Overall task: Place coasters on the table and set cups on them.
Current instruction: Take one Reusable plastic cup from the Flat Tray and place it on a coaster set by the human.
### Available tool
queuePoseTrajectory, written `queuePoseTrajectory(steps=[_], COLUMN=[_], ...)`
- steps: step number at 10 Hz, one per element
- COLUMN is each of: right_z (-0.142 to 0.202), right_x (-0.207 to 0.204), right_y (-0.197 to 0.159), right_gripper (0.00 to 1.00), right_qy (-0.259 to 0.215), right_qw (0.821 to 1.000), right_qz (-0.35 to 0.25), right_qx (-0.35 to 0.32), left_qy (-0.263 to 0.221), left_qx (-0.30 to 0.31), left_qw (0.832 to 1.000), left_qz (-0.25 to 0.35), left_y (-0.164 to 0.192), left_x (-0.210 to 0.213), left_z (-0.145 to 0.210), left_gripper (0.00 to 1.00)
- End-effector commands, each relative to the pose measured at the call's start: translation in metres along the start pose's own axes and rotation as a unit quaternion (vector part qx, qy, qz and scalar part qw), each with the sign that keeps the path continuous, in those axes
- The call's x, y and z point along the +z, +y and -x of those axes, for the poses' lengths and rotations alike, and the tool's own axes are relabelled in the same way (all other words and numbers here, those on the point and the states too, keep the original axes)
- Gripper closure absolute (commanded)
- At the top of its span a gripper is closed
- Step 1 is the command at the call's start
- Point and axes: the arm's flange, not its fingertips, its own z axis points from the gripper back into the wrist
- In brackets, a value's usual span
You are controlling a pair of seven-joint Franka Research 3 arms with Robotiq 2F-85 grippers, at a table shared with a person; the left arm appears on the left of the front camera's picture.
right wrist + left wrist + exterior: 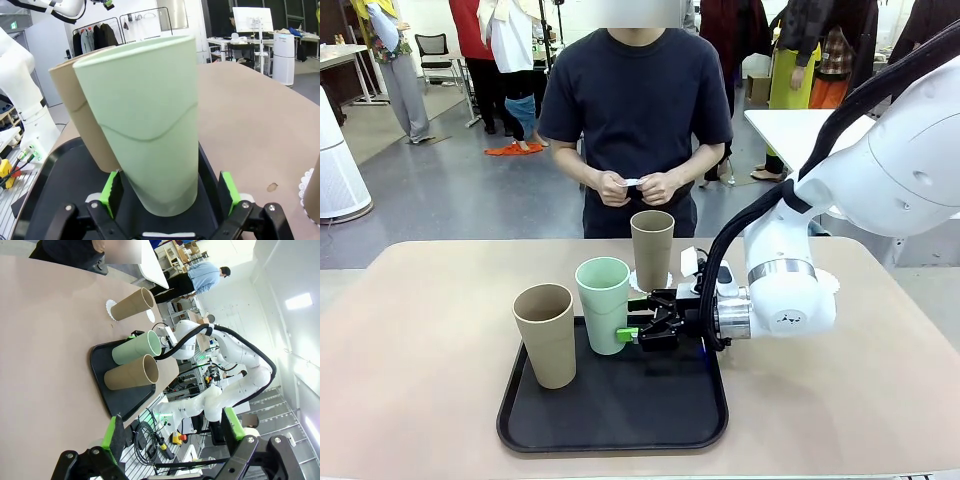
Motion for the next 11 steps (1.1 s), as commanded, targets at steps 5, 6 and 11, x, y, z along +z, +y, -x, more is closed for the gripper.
queuePoseTrajectory(steps=[5,6,11], right_z=[0.001,0.001,-0.004], right_x=[-0.016,-0.018,-0.027], right_y=[-0.004,-0.002,0.000], right_gripper=[0.00,0.00,0.00], right_qy=[-0.004,-0.005,-0.007], right_qw=[1.000,1.000,1.000], right_qz=[-0.009,-0.012,-0.018], right_qx=[-0.002,-0.001,0.004], left_qy=[-0.004,-0.004,-0.004], left_qx=[-0.002,-0.002,-0.002], left_qw=[1.000,1.000,1.000], left_qz=[0.007,0.007,0.007], left_y=[-0.002,-0.002,-0.002], left_x=[0.002,0.002,0.002], left_z=[0.000,0.000,0.000], left_gripper=[0.00,0.00,0.00])
